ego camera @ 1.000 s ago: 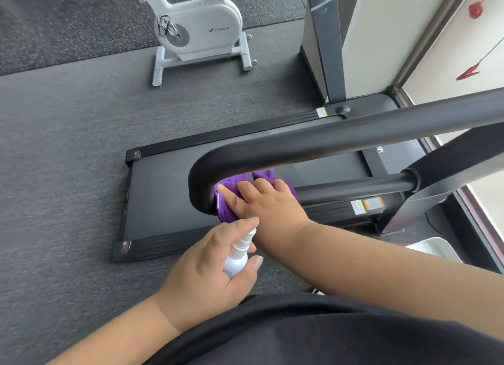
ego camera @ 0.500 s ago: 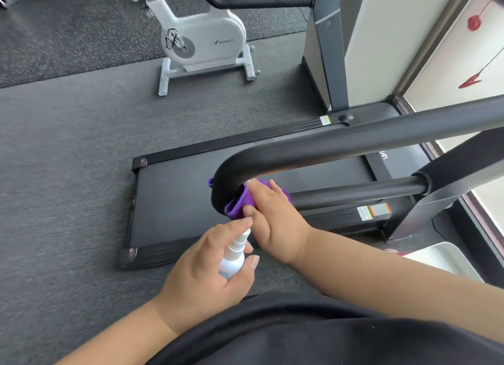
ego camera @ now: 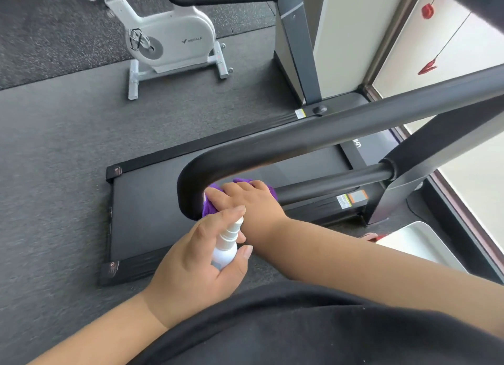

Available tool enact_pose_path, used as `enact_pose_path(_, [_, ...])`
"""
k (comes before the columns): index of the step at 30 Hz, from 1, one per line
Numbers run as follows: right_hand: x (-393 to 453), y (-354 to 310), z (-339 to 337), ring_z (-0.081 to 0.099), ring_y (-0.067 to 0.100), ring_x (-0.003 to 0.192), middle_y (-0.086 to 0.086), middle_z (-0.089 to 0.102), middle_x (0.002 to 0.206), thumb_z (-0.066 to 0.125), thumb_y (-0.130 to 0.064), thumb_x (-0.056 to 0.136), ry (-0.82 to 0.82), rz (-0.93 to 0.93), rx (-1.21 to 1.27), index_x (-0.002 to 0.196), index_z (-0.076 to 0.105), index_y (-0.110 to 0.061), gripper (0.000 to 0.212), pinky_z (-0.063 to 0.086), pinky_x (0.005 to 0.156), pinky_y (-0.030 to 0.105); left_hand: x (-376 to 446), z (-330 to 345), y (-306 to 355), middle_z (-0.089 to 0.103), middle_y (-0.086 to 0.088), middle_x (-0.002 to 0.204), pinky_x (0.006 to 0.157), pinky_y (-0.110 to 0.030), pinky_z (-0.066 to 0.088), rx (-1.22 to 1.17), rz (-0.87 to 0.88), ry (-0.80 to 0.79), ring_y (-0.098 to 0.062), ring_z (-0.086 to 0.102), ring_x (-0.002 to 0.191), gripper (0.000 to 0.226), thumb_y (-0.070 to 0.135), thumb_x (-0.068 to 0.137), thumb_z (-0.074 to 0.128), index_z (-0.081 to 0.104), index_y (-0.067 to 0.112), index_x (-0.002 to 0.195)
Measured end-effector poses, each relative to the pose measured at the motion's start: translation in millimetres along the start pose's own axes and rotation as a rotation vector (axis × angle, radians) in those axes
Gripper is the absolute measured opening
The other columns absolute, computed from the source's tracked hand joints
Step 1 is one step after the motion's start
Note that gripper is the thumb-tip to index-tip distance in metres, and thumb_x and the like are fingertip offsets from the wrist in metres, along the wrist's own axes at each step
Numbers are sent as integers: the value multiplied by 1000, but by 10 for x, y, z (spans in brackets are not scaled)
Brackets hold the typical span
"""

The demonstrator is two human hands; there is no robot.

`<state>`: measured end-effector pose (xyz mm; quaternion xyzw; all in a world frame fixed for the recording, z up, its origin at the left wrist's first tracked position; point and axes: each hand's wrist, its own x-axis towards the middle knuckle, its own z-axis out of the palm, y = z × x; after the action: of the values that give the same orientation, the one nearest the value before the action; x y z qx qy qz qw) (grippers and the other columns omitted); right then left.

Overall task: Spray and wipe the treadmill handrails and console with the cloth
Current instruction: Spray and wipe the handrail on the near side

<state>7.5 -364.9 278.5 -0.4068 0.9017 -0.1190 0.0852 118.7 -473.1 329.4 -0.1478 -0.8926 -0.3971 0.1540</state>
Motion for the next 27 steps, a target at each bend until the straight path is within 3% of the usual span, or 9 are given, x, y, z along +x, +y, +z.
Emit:
enact_pose_path(3, [-107,164,13,49,33,118,2,50,126,60,-51,82,-33,-10,-84,141,28,-38,68,35,101,50,91,180,36,55,23,98,78,-19,52,-15,-1,-16,1,60,82,60,29,85,65,35,37,136])
enact_pose_path(8, [-350,560,9,47,35,120,1,48,129,62,-53,81,27,6,-121,141,32,-46,67,33,102,51,287,504,163,55,22,102,79,-20,51,-39,9,-67,4,59,84,58,29,85,65,36,35,135])
enact_pose_path(12, [-533,919,10,42,30,126,-1,42,139,67,-54,80,32,27,-218,145,23,-51,79,29,106,54,436,718,306,57,17,98,78,-18,50,-40,16,-102,0,60,81,59,29,84,64,35,34,135])
enact_pose_path(16, [-766,1388,-25,42,33,129,1,43,144,76,-42,76,28,64,-279,145,26,-49,85,31,105,58,568,888,429,56,18,97,80,-10,46,-23,-4,-107,7,57,82,59,29,84,63,35,35,135])
enact_pose_path(19, [-960,1783,-72,48,34,125,3,51,138,83,-31,67,96,102,-303,140,34,-46,90,36,100,62,653,1006,516,56,20,97,77,-16,49,-19,-13,-105,5,57,80,59,29,84,63,34,37,135])
enact_pose_path(24, [-1219,2280,-122,42,39,129,7,46,142,89,-26,61,74,171,-356,145,28,-42,105,31,104,67,699,1114,650,56,21,97,76,-17,49,31,-80,-95,-2,59,80,60,33,84,61,31,42,136])
enact_pose_path(27, [-1266,2339,-111,40,41,132,9,44,145,77,-50,73,98,153,-312,145,31,-40,86,26,108,67,630,1066,693,56,23,98,77,-9,45,67,-141,-77,-1,59,82,60,35,85,61,31,43,136])
